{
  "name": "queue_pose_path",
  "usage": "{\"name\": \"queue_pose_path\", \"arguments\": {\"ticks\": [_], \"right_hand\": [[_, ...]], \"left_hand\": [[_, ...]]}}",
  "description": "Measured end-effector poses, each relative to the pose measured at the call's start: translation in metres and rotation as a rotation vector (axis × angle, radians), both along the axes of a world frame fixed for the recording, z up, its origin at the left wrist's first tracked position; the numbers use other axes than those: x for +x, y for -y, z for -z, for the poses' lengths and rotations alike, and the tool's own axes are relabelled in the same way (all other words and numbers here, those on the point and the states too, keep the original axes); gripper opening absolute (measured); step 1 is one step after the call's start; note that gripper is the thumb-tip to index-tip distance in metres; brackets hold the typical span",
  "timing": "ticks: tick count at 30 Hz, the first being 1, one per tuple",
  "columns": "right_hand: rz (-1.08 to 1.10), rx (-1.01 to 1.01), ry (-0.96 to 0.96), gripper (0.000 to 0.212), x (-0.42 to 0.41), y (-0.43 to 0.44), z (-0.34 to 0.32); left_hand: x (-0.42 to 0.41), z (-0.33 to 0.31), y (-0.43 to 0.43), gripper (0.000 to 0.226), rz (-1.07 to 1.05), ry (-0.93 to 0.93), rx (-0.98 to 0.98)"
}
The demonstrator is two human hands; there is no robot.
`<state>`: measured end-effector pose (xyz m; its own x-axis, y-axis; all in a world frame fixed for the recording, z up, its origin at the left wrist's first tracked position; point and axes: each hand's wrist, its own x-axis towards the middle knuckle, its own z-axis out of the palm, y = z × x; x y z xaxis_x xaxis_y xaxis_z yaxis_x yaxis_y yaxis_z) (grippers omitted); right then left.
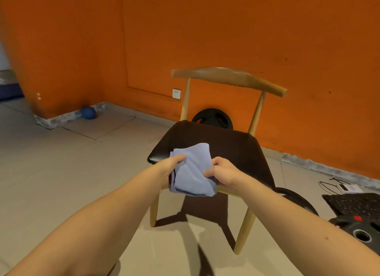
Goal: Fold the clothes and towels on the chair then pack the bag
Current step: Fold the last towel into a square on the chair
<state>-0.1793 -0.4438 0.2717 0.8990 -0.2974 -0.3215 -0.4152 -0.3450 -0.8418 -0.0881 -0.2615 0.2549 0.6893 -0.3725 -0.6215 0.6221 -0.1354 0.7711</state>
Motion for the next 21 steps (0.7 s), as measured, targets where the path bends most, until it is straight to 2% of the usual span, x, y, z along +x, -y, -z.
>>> {"name": "queue_pose_path", "arguments": {"ticks": [2,6,8,10,13,17,21], "right_hand": [[-0.06,0.011,0.004,0.029,-0.006,-0.012,0.0],[-0.118,-0.087,0.039,0.018,-0.013,-0.048,0.0],[-0.175,-0.181,0.054,0.017,-0.018,-0.072,-0.001],[-0.256,-0.295,0.081,0.021,-0.025,-0.101,-0.005],[-0.365,-0.407,0.163,0.028,-0.031,-0.146,-0.003],[-0.511,-0.494,0.297,0.04,-0.043,-0.208,-0.005],[-0.752,-0.497,0.43,0.014,-0.044,-0.266,0.0]], "left_hand": [[-0.01,0.003,-0.019,0.057,-0.038,0.111,0.076],[-0.039,0.004,-0.059,0.033,-0.133,0.46,0.193],[-0.055,0.004,-0.084,0.021,-0.138,0.577,0.251],[-0.073,0.004,-0.113,0.019,-0.138,0.654,0.355],[-0.098,0.006,-0.16,0.026,-0.193,0.632,0.416],[-0.14,-0.003,-0.22,0.017,-0.319,0.555,0.367],[-0.163,-0.008,-0.279,0.015,-0.45,0.54,0.403]]}}
